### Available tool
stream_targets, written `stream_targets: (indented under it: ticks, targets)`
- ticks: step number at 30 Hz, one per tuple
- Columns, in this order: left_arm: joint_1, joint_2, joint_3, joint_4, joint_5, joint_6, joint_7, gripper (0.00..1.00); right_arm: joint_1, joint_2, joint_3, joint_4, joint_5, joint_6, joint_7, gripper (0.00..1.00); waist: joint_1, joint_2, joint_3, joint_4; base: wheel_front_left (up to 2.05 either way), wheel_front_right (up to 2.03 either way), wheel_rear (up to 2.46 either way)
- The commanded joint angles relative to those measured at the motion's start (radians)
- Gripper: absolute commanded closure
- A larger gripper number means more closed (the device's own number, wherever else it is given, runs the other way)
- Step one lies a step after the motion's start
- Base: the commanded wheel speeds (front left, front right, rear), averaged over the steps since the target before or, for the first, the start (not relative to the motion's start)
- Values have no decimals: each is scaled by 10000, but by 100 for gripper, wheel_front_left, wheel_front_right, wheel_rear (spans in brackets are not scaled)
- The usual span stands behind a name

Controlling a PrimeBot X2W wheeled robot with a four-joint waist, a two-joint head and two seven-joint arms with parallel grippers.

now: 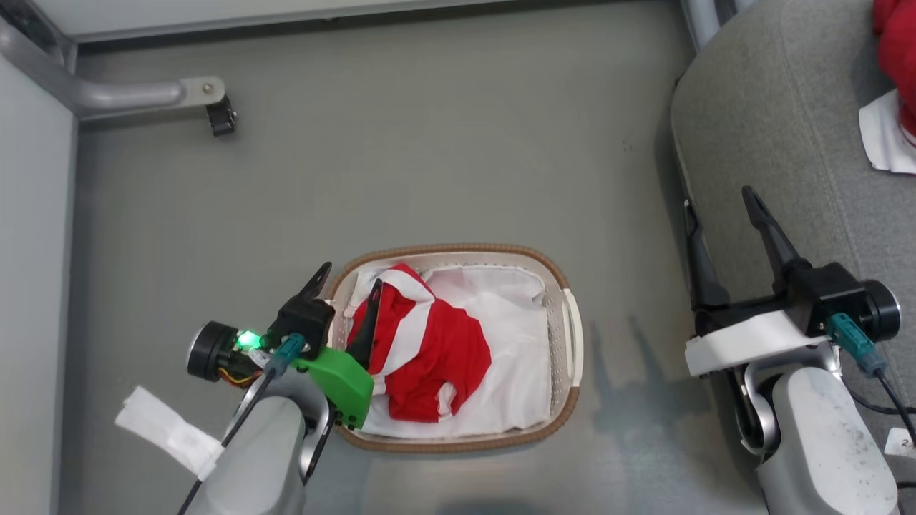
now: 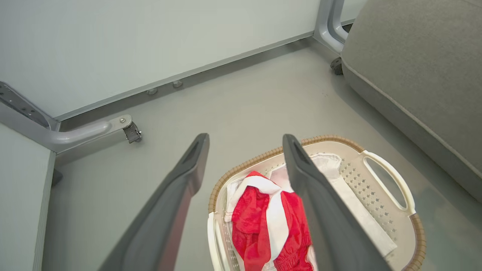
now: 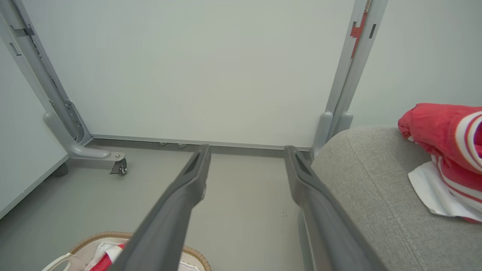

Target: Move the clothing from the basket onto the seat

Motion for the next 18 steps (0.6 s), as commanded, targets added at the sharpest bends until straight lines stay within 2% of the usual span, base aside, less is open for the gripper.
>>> stream_targets:
  ticks: [1, 11, 18]
  targets:
    - [-421, 22, -105, 347, 35, -43, 67, 0, -234, -36, 11, -93, -43, -14, -3, 0, 0, 0, 1473, -553, 0, 0, 0]
    - [-2336, -76, -1450, 3222, 712, -50, 631, 0, -1129, -33, 126, -578, 138, -14, -3, 0, 0, 0, 3425, -1169, 0, 0, 0]
    - [-3323, -129, -1815, 4598, 940, 411, 1117, 0, -1564, -33, 296, -908, 208, -14, -3, 0, 0, 0, 4368, -1347, 0, 0, 0]
